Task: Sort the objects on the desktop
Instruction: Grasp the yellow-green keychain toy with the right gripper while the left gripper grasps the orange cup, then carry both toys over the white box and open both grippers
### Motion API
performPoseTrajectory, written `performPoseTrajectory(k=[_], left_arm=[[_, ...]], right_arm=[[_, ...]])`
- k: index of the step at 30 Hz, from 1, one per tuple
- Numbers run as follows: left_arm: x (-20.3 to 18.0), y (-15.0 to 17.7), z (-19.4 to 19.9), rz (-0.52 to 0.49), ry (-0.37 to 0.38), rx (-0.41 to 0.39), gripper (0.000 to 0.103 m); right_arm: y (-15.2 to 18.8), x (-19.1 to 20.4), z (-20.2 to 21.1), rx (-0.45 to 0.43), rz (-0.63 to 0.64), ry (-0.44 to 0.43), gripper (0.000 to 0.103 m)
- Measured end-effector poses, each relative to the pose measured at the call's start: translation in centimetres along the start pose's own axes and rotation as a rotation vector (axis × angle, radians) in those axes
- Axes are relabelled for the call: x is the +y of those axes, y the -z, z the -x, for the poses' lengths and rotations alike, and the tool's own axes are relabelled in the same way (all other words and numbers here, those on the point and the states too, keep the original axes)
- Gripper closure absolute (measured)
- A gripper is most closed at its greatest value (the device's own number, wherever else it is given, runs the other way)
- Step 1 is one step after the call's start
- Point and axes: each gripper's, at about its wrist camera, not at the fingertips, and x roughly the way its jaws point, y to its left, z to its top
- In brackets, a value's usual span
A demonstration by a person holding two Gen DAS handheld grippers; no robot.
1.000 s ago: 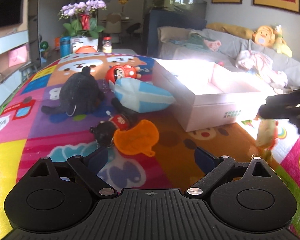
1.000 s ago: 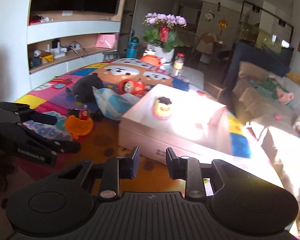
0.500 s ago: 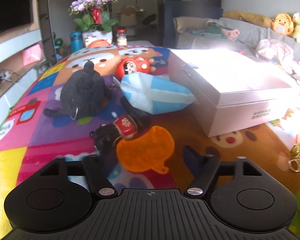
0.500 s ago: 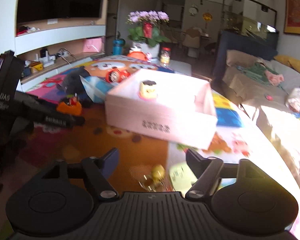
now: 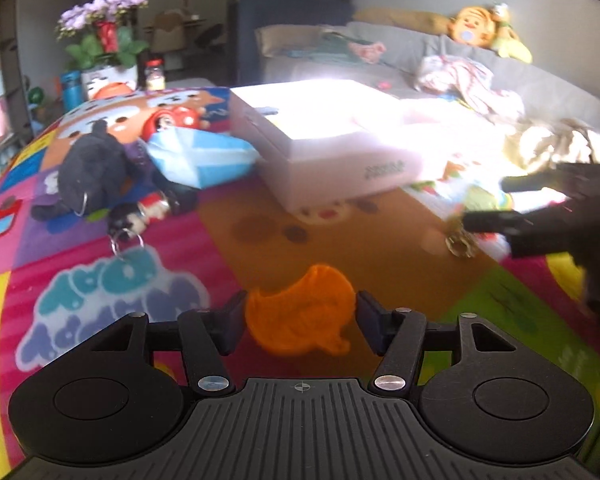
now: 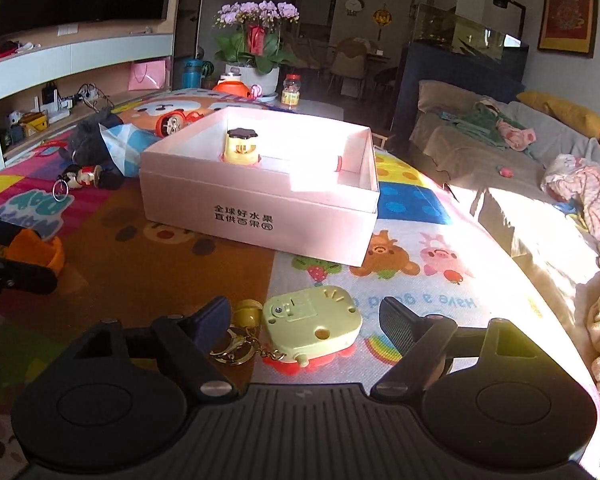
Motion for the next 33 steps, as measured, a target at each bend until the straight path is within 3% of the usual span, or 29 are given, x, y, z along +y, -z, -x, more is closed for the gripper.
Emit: performPoseTrajectory(k=[3,4,6,9,14,17,20,24,33], left_arm=[[-0.5,0.4,-0.1,-0.017,0.001,0.004,0.023],[-0.6,0.4,-0.2,-0.021,0.0,0.008,0.022],[-0.7,0.5,-0.3,-0.021,-0.002,0.018,0.022],[-0.9,0.6,-0.4,-0.023,-0.008,0.027,0.021],[-1.2,0.5,-0.9,-0.011,-0.026,0.029,0.023],[-1.6,0.5,-1.1,-0.025,-0.047,0.025,0.03],[-1.9,0.6,-0.9,-0.052,-0.054,0.018,0.044],[-2.1,0.5,0.3,-0.055,-0.043,-0.002,0.046],[-3.2,-3.8,3.6,-0.115,-0.021,-0.197,0.046]], right_arm=[[0.1,-0.7,-1.3,0.038,-0.042,-0.003,0.024],[0.1,-0.9,-1.3,0.043,-0.061,-0.019,0.035],[-0.2,-0.9,-1.0,0.046,-0.07,-0.034,0.047],[-0.5,-0.6,0.0,0.037,-0.053,-0.031,0.047],[-0.9,0.2,2.4,0.021,-0.053,-0.107,0.047],[-1.4,1.0,4.0,0.003,-0.047,-0.152,0.047],[-1.9,1.6,5.4,-0.018,-0.028,-0.194,0.047],[-2.6,1.8,7.2,-0.054,-0.012,-0.22,0.047],[-4.9,-1.0,10.6,-0.179,-0.064,-0.171,0.047]])
